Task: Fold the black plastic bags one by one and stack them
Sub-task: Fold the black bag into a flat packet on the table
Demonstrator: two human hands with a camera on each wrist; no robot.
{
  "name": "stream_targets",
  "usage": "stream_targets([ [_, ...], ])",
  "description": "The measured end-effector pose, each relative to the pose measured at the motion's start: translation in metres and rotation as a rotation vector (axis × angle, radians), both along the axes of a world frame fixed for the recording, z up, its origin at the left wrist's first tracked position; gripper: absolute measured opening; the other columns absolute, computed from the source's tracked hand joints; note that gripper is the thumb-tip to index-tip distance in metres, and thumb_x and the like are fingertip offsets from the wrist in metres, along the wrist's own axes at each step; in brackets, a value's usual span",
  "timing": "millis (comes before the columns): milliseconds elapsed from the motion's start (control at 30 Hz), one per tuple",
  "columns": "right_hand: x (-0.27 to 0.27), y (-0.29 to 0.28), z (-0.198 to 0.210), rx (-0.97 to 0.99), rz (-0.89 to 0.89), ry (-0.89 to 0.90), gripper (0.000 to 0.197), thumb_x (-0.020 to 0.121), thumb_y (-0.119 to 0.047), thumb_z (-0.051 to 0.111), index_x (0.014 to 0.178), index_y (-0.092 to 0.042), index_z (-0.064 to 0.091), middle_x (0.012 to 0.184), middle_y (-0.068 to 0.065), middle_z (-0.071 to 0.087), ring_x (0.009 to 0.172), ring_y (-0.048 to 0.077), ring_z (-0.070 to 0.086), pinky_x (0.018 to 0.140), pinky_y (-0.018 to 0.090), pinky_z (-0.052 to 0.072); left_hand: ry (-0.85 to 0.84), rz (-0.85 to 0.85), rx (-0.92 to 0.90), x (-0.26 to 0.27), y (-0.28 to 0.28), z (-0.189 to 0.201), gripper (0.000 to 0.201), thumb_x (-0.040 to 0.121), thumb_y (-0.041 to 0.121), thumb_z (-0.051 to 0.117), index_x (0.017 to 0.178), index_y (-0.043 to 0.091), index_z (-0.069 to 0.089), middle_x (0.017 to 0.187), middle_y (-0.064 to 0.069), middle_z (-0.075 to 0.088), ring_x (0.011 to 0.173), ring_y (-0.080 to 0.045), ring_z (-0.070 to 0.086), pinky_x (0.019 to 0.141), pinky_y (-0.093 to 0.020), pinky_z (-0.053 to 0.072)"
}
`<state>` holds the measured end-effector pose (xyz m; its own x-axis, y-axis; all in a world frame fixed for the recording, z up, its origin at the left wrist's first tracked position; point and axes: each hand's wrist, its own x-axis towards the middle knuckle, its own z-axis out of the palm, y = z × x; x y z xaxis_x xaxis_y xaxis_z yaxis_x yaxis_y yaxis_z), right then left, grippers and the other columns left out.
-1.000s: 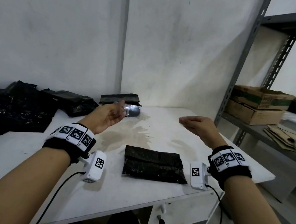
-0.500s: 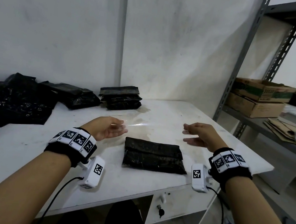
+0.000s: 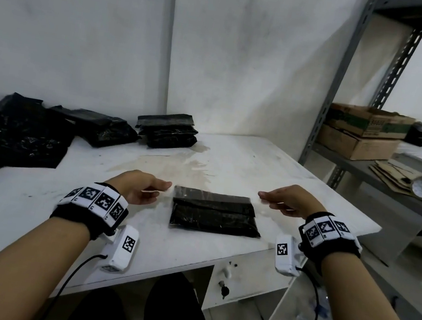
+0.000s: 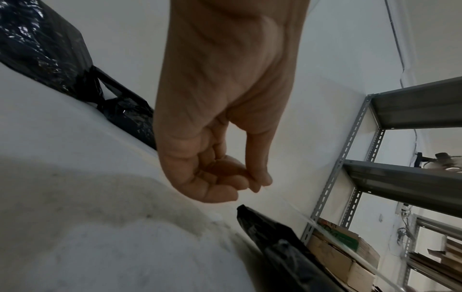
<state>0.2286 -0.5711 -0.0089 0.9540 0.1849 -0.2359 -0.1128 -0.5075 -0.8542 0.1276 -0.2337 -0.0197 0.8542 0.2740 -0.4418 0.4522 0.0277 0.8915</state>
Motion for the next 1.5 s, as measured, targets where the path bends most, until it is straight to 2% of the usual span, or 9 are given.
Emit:
stream_targets([
  [133,-0.001,-0.004,-0.004,-0.043,0.016,0.033,0.027,0.08,-0.033,0.077,0.093,-0.009,0.076,0.074,-0.01,0.072,0.063,-0.003,0.061,0.055,0.01,0.04,0.044,-0.015,0.041,0.0,-0.002,-0.001,0.017,0.079,0.013,0.076,0.083,0.011,0.06,0.075,0.003,0.06,0.062,-0.009,0.051,0.048,-0.017,0.05],
  [300,0.001,-0.007,-0.007,-0.067,0.035,0.059,0.024,0.079,-0.033,0.078,0.09,-0.011,0.076,0.066,-0.011,0.071,0.061,-0.002,0.059,0.058,0.012,0.041,0.069,-0.021,0.09,0.001,-0.001,-0.005,0.019,0.078,0.014,0.077,0.082,0.011,0.059,0.071,0.002,0.06,0.058,-0.01,0.048,0.043,-0.018,0.047],
  [567,0.006,-0.007,-0.012,-0.1,0.054,0.1,0.023,0.078,-0.033,0.078,0.088,-0.012,0.076,0.067,-0.01,0.071,0.062,0.0,0.057,0.062,0.014,0.04,0.104,-0.054,0.09,-0.001,0.0,-0.006,0.021,0.075,0.012,0.079,0.081,0.009,0.059,0.065,0.001,0.059,0.057,-0.011,0.047,0.043,-0.019,0.049],
  [867,0.007,-0.006,-0.013,-0.123,0.049,0.116,0.019,0.078,-0.033,0.079,0.08,-0.014,0.076,0.067,-0.007,0.069,0.061,0.002,0.056,0.061,0.015,0.041,0.108,-0.067,0.092,0.0,0.0,-0.006,0.023,0.074,0.013,0.079,0.085,0.009,0.059,0.067,0.001,0.059,0.058,-0.011,0.047,0.042,-0.02,0.049],
  [1067,0.007,-0.007,-0.013,-0.154,0.042,0.09,0.022,0.079,-0.034,0.079,0.086,-0.014,0.075,0.064,-0.009,0.067,0.061,0.0,0.057,0.06,0.013,0.043,0.109,-0.078,0.096,0.001,0.0,-0.008,0.022,0.075,0.013,0.079,0.085,0.008,0.06,0.063,0.001,0.061,0.059,-0.012,0.048,0.042,-0.02,0.049],
  [1233,0.009,-0.007,-0.015,-0.169,0.038,0.099,0.026,0.077,-0.035,0.08,0.088,-0.012,0.075,0.067,-0.006,0.067,0.06,0.002,0.057,0.061,0.014,0.043,0.119,-0.096,0.097,0.002,0.001,-0.008,0.027,0.072,0.014,0.08,0.09,0.007,0.061,0.072,-0.001,0.06,0.058,-0.012,0.048,0.042,-0.02,0.049],
  [1400,0.011,-0.006,-0.019,-0.161,0.035,0.116,0.024,0.076,-0.035,0.08,0.086,-0.014,0.074,0.063,-0.006,0.067,0.058,0.002,0.056,0.061,0.016,0.041,0.115,-0.095,0.1,0.002,0.0,-0.008,0.023,0.075,0.012,0.078,0.086,0.006,0.059,0.07,-0.002,0.057,0.056,-0.012,0.047,0.04,-0.02,0.048],
  [1500,0.012,-0.006,-0.022,-0.168,0.046,0.12,0.028,0.076,-0.036,0.079,0.09,-0.013,0.076,0.063,-0.006,0.068,0.058,0.003,0.056,0.065,0.017,0.041,0.119,-0.092,0.105,0.002,0.0,-0.009,0.022,0.075,0.012,0.078,0.084,0.006,0.06,0.071,-0.002,0.057,0.057,-0.012,0.047,0.04,-0.019,0.048],
])
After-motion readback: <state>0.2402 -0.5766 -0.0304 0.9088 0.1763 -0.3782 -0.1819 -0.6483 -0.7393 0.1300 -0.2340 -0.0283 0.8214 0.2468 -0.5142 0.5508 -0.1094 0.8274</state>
